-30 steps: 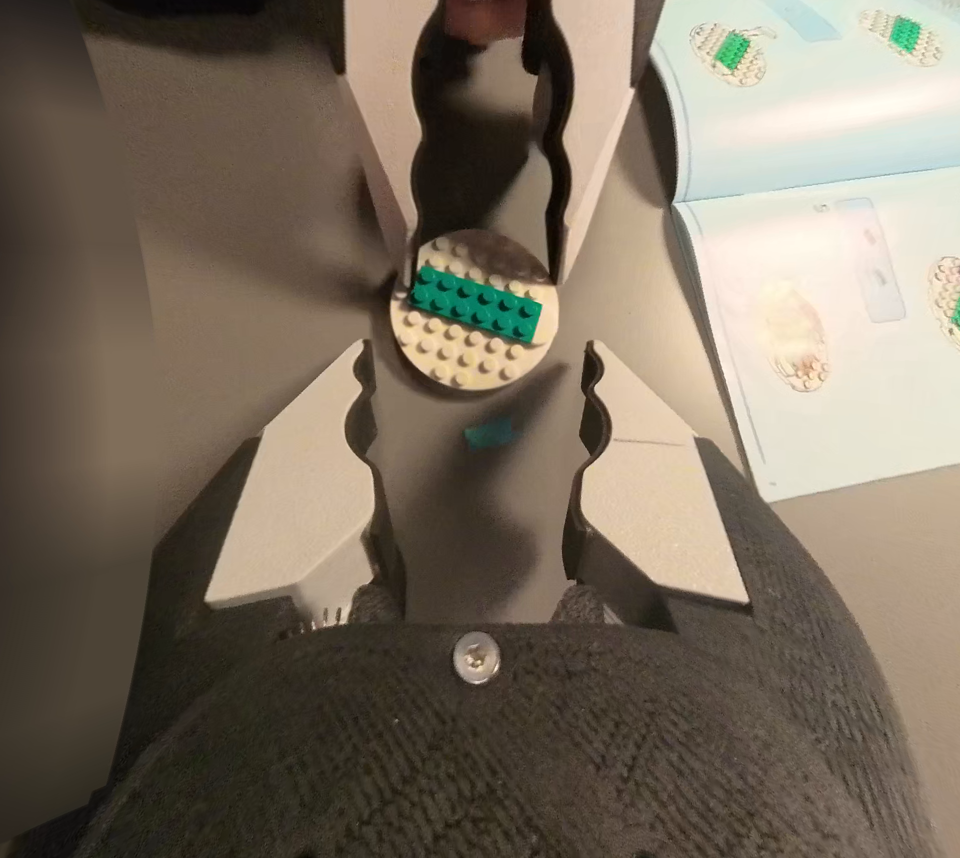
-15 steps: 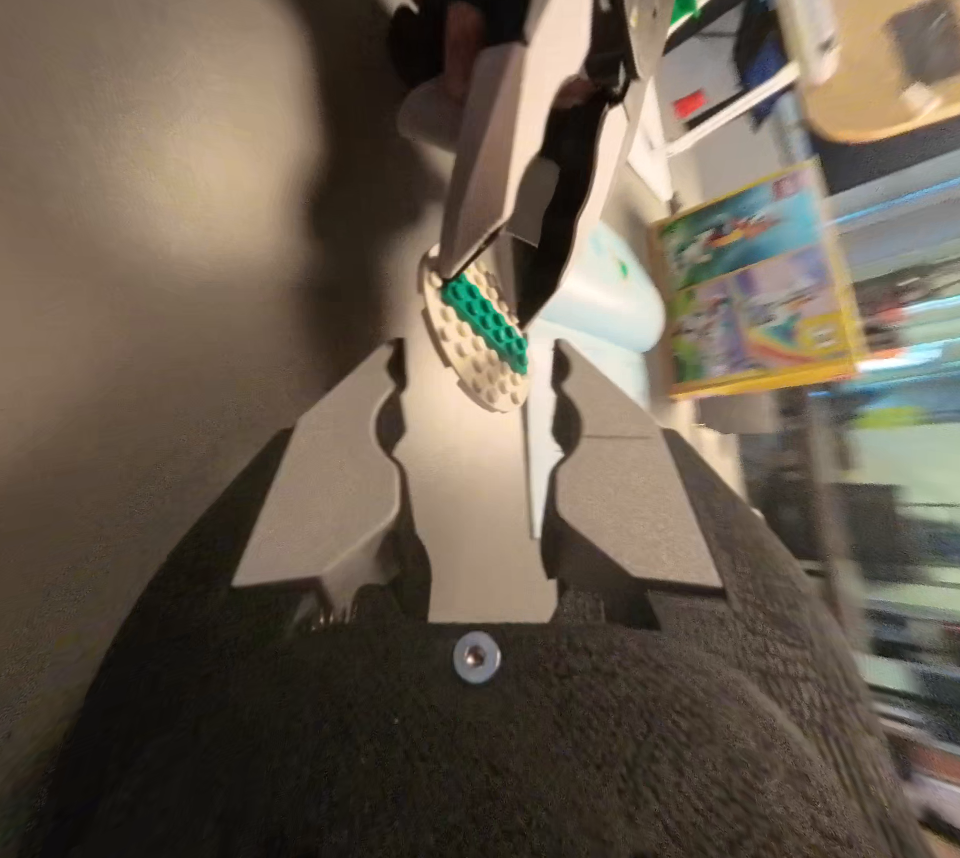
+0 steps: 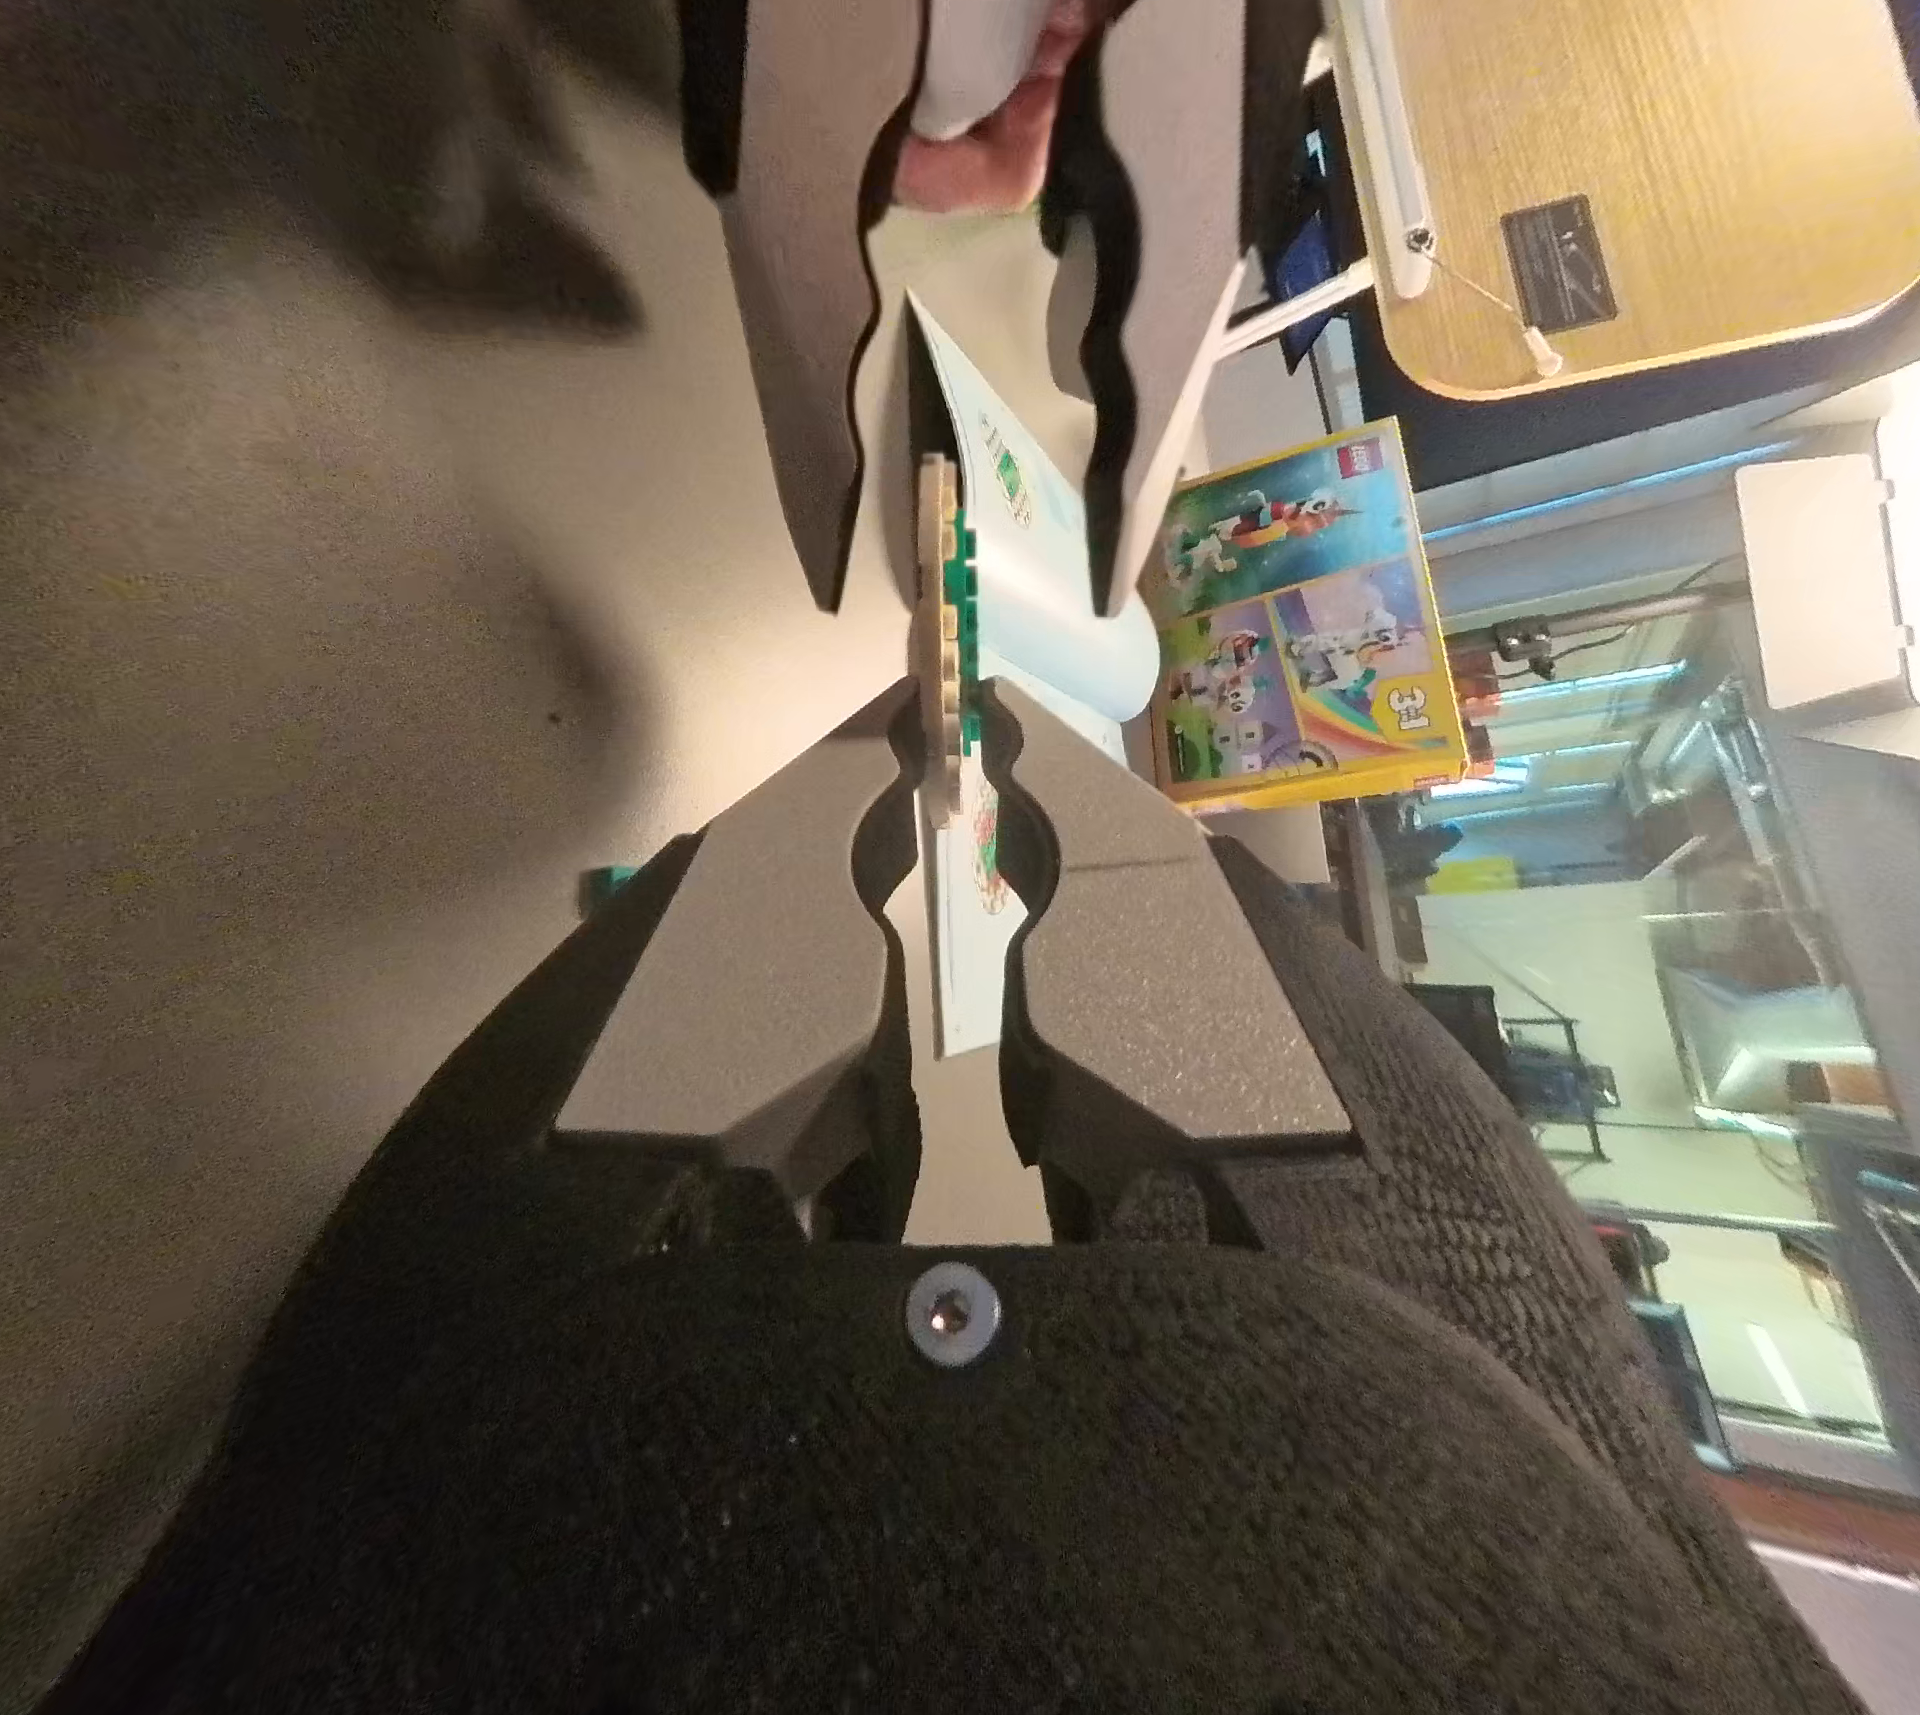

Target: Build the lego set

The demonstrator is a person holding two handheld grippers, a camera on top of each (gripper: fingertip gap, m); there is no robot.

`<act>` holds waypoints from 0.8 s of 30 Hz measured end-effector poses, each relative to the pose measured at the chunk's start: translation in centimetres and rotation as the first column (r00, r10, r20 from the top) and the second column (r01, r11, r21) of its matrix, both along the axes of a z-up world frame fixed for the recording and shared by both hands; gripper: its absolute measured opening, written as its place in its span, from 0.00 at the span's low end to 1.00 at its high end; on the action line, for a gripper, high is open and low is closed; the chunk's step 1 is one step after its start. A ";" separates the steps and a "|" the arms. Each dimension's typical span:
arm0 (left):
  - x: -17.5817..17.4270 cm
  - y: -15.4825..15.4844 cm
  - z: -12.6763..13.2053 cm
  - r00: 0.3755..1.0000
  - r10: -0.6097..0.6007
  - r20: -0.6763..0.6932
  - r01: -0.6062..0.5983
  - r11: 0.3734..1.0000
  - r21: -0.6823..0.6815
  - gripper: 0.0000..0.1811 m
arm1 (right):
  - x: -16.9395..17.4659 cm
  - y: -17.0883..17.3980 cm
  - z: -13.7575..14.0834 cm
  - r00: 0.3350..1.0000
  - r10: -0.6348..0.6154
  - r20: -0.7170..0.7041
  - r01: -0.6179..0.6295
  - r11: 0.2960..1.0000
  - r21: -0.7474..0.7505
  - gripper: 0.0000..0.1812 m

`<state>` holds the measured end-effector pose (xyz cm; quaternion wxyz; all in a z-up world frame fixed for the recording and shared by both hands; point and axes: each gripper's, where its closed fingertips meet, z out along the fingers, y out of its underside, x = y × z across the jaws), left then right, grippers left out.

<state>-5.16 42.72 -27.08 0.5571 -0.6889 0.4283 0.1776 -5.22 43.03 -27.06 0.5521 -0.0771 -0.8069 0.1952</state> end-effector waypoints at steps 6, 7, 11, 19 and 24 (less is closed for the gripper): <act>0.7 0.1 0.2 0.968 0.018 -0.251 0.022 0.988 0.156 0.05 | 0.0 -0.2 0.2 1.000 0.008 -0.018 -0.009 1.000 -0.010 0.04; 0.7 0.1 0.0 0.958 0.034 -0.284 0.014 0.986 0.165 0.03 | 0.0 -0.1 0.2 1.000 0.003 -0.015 -0.003 1.000 -0.011 0.04; 0.2 0.0 -0.6 0.918 0.058 -0.393 0.018 0.982 0.187 0.03 | 0.6 -0.2 -0.7 0.995 0.040 0.093 -0.031 0.996 -0.089 0.18; -1.9 -0.8 -3.1 0.832 0.065 -0.551 -0.004 0.994 0.111 0.03 | 4.3 0.8 -3.2 0.794 0.257 0.551 0.108 0.832 -0.544 0.25; -1.7 -1.3 -3.1 0.816 0.103 -0.569 -0.034 0.991 0.131 0.03 | 5.0 0.5 -4.5 0.720 0.286 0.632 0.159 0.820 -0.551 0.20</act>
